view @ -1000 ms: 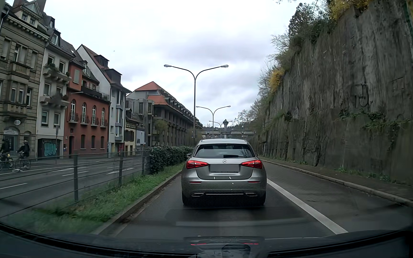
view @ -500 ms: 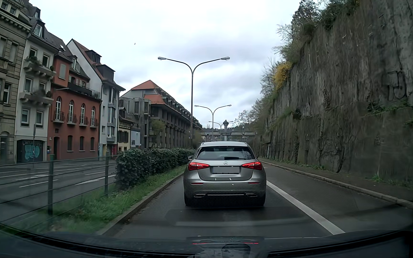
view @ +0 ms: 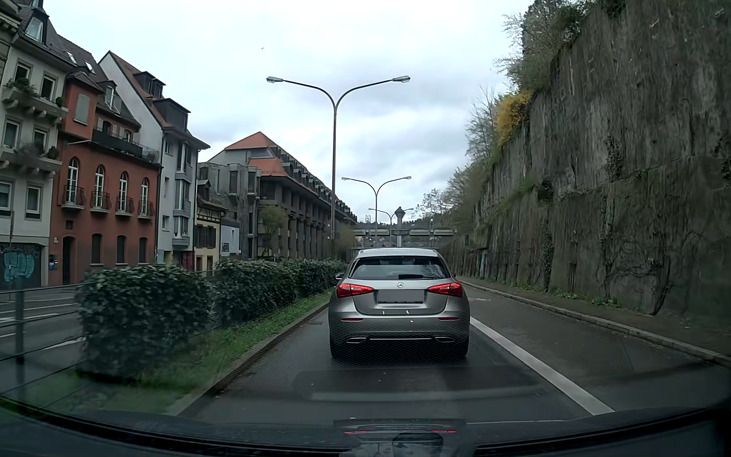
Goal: Follow the waypoints while adhering to traffic rules and regulations
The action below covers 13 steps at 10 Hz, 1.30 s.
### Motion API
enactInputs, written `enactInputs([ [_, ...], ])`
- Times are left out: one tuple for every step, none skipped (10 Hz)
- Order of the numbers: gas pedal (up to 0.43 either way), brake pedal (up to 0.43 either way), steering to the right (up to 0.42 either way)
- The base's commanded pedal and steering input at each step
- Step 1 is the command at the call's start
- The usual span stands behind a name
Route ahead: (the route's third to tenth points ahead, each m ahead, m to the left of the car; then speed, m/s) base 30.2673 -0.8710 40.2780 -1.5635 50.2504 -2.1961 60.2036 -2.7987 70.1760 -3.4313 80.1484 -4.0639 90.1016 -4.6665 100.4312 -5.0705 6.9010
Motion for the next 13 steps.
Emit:
enactInputs([
  [0.087,0.0,0.004],
  [0.087,0.0,0.004],
  [0.087,0.0,0.004],
  [0.087,0.0,0.004],
  [0.087,0.0,0.004],
  [0.087,0.0,0.004],
  [0.067,0.0,0.004],
  [0.028,0.0,0.005],
  [0.02,0.0,0.004],
  [0.02,0.0,0.005],
  [0.028,0.0,0.006],
  [0.028,0.0,0.006],
  [0.039,0.0,0.006],
])
